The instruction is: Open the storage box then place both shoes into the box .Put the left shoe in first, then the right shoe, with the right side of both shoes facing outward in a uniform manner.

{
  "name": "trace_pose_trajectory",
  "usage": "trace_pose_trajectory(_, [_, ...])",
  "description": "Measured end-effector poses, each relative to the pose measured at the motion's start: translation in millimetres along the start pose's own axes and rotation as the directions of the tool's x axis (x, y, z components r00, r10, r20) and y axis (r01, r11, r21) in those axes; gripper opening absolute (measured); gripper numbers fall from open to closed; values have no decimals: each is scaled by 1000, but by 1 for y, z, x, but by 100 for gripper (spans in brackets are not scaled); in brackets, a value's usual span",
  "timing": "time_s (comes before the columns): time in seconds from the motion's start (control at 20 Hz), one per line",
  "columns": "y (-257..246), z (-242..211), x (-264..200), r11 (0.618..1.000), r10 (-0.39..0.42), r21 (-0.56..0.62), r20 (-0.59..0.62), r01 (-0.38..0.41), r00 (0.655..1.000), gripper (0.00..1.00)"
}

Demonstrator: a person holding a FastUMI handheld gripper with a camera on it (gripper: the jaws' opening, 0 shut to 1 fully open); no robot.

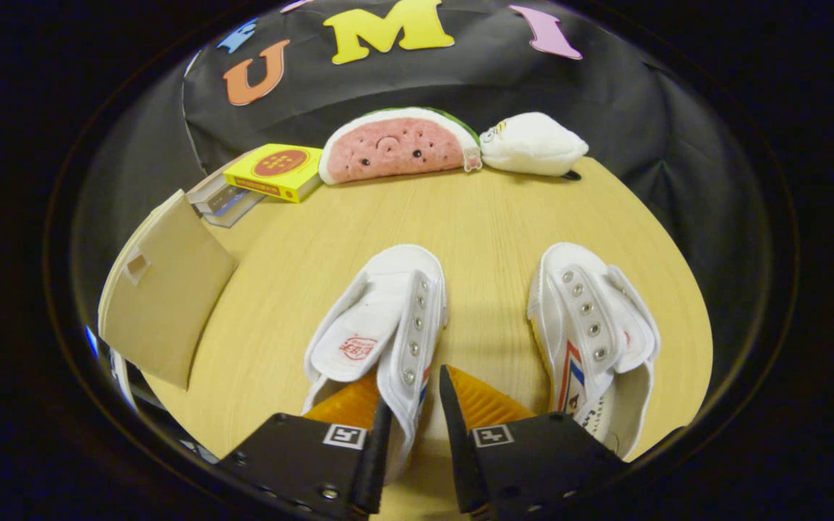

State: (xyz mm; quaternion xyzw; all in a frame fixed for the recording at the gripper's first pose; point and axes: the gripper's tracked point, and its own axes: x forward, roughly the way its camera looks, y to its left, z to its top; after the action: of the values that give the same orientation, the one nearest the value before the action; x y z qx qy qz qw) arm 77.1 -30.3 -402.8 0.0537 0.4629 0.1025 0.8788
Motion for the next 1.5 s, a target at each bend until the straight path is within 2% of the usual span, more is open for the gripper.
trace_pose_trajectory(0.1, [1,0,6,999,-2,39,-24,3,1000,29])
trace_pose_trajectory(0.15, [1,-3,2,999,-6,54,-48,9,999,5])
trace_pose_trajectory(0.25, [2,1,0,996,-17,82,-59,21,998,0])
trace_pose_trajectory(0.5, [20,-2,-16,971,37,239,-91,-14,995,0])
trace_pose_trajectory(0.7, [55,-6,-38,956,85,289,-93,-55,992,0])
trace_pose_trajectory(0.95, [122,10,-81,930,137,352,-63,-107,989,0])
trace_pose_trajectory(1.25, [221,60,-141,887,167,429,43,-169,985,0])
trace_pose_trajectory(1.5, [309,90,-160,894,173,396,121,-207,977,0])
